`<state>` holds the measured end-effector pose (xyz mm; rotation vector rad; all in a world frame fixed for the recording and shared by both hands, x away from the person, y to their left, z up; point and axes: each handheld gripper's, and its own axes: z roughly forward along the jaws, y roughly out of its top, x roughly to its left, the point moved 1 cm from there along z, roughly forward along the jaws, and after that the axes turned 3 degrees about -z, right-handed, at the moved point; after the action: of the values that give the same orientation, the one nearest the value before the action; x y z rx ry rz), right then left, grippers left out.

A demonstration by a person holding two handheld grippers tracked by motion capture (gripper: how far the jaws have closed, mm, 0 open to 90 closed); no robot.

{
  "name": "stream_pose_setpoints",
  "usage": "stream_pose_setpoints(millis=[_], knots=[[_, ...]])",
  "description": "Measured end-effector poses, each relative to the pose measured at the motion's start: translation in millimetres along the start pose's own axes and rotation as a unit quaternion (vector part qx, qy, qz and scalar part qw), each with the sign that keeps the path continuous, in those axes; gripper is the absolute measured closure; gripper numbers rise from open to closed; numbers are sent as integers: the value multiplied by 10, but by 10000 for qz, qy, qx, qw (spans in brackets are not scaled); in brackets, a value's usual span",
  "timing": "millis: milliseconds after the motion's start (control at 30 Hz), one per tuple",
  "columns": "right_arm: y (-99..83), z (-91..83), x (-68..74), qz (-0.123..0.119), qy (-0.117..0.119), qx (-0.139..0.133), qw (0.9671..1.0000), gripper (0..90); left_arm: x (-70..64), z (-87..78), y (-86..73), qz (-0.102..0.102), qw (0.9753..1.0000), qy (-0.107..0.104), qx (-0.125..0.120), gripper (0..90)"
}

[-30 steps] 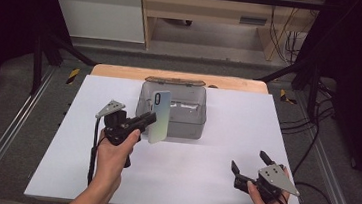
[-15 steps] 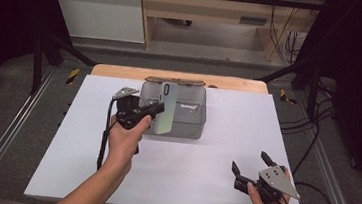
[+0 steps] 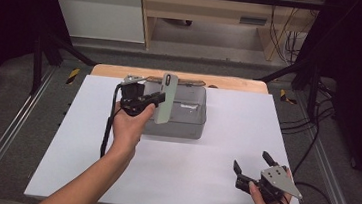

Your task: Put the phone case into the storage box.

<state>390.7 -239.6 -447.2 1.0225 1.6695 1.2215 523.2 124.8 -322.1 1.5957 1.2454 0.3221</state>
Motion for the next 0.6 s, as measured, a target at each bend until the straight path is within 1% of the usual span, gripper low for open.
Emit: stream_pose_setpoints(millis=[67, 200, 233, 267, 367, 433, 567, 600], knots=[[-1, 1, 1, 4, 9, 7, 10000, 49, 2, 35, 33, 23, 10000, 69, 37, 810], [1, 2, -1, 21, 14, 10, 10000, 48, 19, 96, 96, -49, 9999, 121, 60, 810], [2, 2, 0, 32, 15, 8, 10000, 49, 37, 128, 132, -46, 9998, 192, 77, 810], [4, 3, 1, 30, 13, 8, 10000, 49, 37, 128, 132, -46, 9998, 192, 77, 810], [8, 7, 4, -1, 19, 10, 10000, 48, 69, 188, 203, -29, 9993, 335, 140, 810], [9, 7, 6, -2, 29, 5, 10000, 48, 80, 204, 224, -35, 9992, 369, 145, 810], [9, 4, 7, -12, 53, 2, 10000, 48, 120, 246, 273, -95, 9988, 439, 179, 810], [9, 4, 7, -12, 53, 2, 10000, 48, 134, 262, 286, -146, 9987, 457, 162, 810]])
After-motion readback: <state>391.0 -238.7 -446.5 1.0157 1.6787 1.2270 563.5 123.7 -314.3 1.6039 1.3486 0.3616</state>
